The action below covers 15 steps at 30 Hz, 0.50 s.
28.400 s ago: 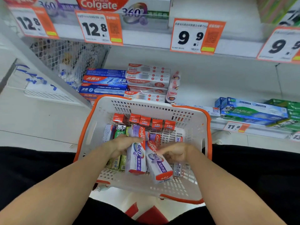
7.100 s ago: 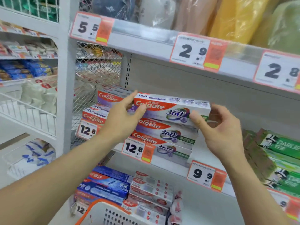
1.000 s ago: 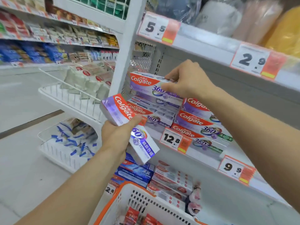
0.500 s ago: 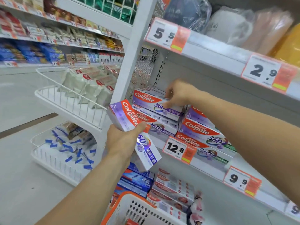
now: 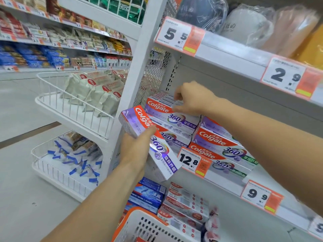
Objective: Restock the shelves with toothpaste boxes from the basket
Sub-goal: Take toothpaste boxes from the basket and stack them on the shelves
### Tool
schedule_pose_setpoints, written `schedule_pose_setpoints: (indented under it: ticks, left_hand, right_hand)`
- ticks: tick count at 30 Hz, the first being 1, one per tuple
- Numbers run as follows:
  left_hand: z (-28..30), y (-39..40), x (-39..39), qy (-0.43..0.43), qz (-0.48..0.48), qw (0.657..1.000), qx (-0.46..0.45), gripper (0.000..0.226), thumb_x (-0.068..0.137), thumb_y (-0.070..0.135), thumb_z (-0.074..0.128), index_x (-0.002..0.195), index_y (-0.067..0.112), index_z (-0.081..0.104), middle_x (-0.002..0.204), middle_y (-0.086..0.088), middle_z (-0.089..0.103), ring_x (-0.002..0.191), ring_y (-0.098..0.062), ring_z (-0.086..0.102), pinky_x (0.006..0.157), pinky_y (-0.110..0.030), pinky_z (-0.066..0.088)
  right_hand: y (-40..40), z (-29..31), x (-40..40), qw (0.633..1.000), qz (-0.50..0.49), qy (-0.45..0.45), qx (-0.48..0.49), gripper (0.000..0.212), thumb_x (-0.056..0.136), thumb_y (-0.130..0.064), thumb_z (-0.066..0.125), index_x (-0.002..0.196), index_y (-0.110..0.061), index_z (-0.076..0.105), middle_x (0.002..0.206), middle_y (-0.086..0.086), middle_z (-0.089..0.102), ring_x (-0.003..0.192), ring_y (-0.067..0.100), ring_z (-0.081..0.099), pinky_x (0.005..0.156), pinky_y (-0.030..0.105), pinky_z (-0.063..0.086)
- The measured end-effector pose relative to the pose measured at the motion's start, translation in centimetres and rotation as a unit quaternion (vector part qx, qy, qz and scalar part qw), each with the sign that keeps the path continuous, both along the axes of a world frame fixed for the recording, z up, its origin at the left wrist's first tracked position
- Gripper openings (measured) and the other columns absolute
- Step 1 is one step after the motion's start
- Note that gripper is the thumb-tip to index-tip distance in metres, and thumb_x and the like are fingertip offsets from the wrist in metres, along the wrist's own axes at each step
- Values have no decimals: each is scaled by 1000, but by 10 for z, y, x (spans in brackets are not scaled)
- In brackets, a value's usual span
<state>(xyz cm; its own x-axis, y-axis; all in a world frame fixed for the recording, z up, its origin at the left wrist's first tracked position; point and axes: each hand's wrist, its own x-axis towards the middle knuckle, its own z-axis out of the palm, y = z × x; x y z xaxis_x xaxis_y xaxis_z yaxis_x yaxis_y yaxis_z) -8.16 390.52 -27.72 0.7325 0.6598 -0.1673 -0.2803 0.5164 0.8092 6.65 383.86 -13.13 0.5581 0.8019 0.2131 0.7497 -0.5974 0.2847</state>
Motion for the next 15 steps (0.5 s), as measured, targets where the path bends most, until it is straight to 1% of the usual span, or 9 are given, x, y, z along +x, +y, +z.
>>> schedule_pose_setpoints:
  ticks: [2, 4, 5, 7, 9, 10, 12, 13, 15]
  left_hand:
    - [5, 2, 2, -15, -2, 1000, -24, 9, 82, 16, 71, 90, 15, 69, 86, -9, 78, 75, -27, 75, 81, -50, 60]
    - [12, 3, 1, -35, 0, 999, -27, 9, 87, 8, 67, 95, 10, 68, 89, -12, 76, 76, -29, 73, 86, -56, 58]
    - [14, 3, -1, -49, -5, 999, -23, 15, 89, 5, 66, 103, 7, 67, 94, -13, 76, 78, -28, 73, 85, -54, 59]
    - [19, 3, -5, -89, -30, 995, -16, 31, 91, 3, 65, 121, 3, 61, 107, -17, 74, 86, -28, 74, 83, -50, 60]
    - [22, 5, -9, -130, -46, 990, -31, 38, 90, 4, 66, 126, 2, 58, 114, -20, 72, 90, -29, 74, 83, -48, 61]
    - [22, 6, -10, -144, -48, 987, -42, 39, 89, 5, 66, 127, 2, 57, 116, -20, 71, 89, -28, 74, 80, -46, 62]
    - [23, 7, -9, -141, -42, 989, -16, 39, 90, 8, 67, 127, 3, 57, 116, -19, 72, 83, -23, 74, 69, -36, 62]
    - [22, 7, -8, -119, -30, 992, 25, 39, 89, 11, 69, 126, 3, 58, 115, -17, 73, 81, -19, 74, 64, -29, 60]
    - [20, 7, -7, -58, 6, 992, 110, 54, 86, 21, 76, 132, 4, 52, 112, -12, 74, 78, -11, 73, 61, -20, 54]
  right_hand:
    - [-3, 4, -22, 994, 84, 49, 49, 18, 86, -34, 73, 93, -17, 73, 83, -5, 71, 75, 11, 67, 74, 29, 55]
    - [-9, 6, -39, 978, 71, 193, 13, 18, 90, -35, 72, 100, -20, 72, 81, -8, 73, 70, 6, 70, 73, 26, 57]
    - [-13, 5, -44, 958, 38, 284, -27, 26, 90, -36, 72, 110, -20, 68, 87, -4, 75, 74, 9, 73, 75, 28, 60]
    - [-21, -1, -47, 896, -27, 435, -82, 44, 90, -37, 71, 127, -17, 56, 104, 9, 75, 90, 23, 75, 84, 39, 61]
    - [-30, -9, -48, 840, -39, 538, -55, 44, 92, -32, 69, 129, -12, 54, 112, 17, 73, 98, 31, 72, 88, 43, 59]
    - [-33, -13, -48, 823, -28, 567, -16, 42, 92, -28, 69, 128, -11, 55, 113, 20, 72, 97, 31, 71, 85, 41, 59]
    - [-38, -16, -50, 815, -3, 576, 58, 42, 90, -20, 71, 127, -11, 56, 109, 21, 73, 89, 26, 71, 72, 33, 59]
    - [-40, -14, -51, 831, 8, 551, 76, 44, 88, -19, 73, 128, -13, 56, 104, 18, 75, 84, 22, 72, 67, 30, 58]
    - [-45, -4, -53, 901, 33, 428, 63, 50, 85, -25, 78, 130, -19, 57, 97, 8, 78, 81, 15, 73, 69, 30, 58]
